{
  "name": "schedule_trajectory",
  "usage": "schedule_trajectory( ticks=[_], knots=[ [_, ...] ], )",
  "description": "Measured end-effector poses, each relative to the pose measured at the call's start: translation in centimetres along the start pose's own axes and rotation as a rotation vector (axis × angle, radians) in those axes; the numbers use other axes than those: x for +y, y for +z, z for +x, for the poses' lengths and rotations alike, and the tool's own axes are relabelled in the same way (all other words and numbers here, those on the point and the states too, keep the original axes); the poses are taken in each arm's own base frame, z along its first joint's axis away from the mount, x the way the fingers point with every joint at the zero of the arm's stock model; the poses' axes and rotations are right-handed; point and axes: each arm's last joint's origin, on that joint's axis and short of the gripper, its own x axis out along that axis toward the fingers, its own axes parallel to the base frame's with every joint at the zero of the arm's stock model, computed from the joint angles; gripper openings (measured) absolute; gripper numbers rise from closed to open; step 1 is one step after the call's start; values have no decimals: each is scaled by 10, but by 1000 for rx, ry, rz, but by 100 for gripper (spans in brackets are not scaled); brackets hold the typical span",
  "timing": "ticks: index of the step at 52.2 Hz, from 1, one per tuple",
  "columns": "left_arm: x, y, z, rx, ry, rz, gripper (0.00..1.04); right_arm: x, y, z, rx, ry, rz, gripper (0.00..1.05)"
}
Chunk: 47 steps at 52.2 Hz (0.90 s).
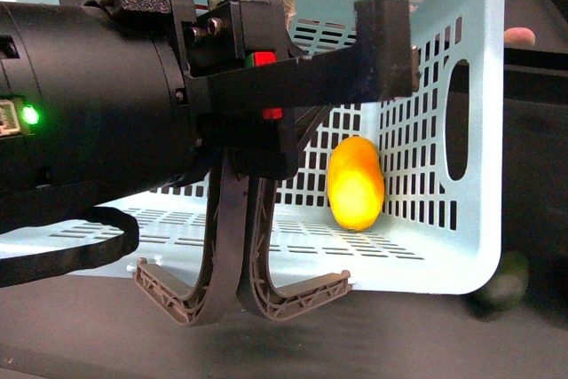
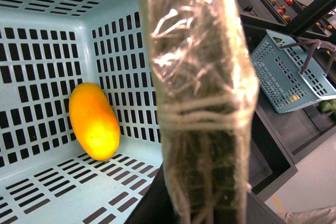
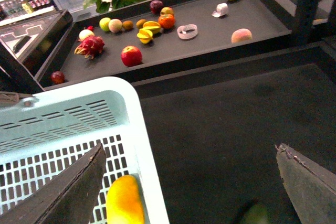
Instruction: Pick mango with right arm and hold basket with left
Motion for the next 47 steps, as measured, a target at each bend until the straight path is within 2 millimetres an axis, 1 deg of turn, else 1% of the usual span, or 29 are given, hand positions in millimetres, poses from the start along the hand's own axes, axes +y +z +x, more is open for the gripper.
schedule_trajectory(
  ticks=[5, 11, 16, 21, 31, 33, 34, 35, 37, 39, 43, 47],
  knots=[
    [0, 0, 0, 1, -3, 1, 7, -15, -4, -26, -24, -51, -3, 97],
    [0, 0, 0, 1, -3, 0, 7, -24, -10, -44, -38, -104, -19, 97],
    [0, 0, 0, 1, -2, 0, 7, -32, -17, -59, -83, -202, -29, 97],
    [0, 0, 0, 0, 0, 0, 7, -32, -18, -63, -98, -205, -2, 97],
    [0, 0, 0, 0, 0, -1, 7, -32, -18, -63, -97, -192, 7, 97],
    [0, 0, 0, 0, 0, -1, 7, -33, -19, -63, -107, -121, 33, 92],
    [0, 0, 0, 0, 0, 0, 7, -35, -20, -61, -115, -59, 45, 89],
    [0, 0, 0, 0, 0, 0, 7, -36, -21, -61, -120, -25, 36, 87],
    [0, 0, 0, 0, -1, 3, 7, -41, -25, -60, -152, 81, 3, 80],
    [0, 0, 0, 1, -2, 3, 7, -43, -26, -63, -169, 141, -43, 75],
    [0, 0, 0, 0, -1, -1, 7, -50, -28, -67, -183, 194, -141, 64],
    [0, 0, 0, 0, -1, 0, 7, -55, -29, -69, -207, 221, -188, 54]
  ],
)
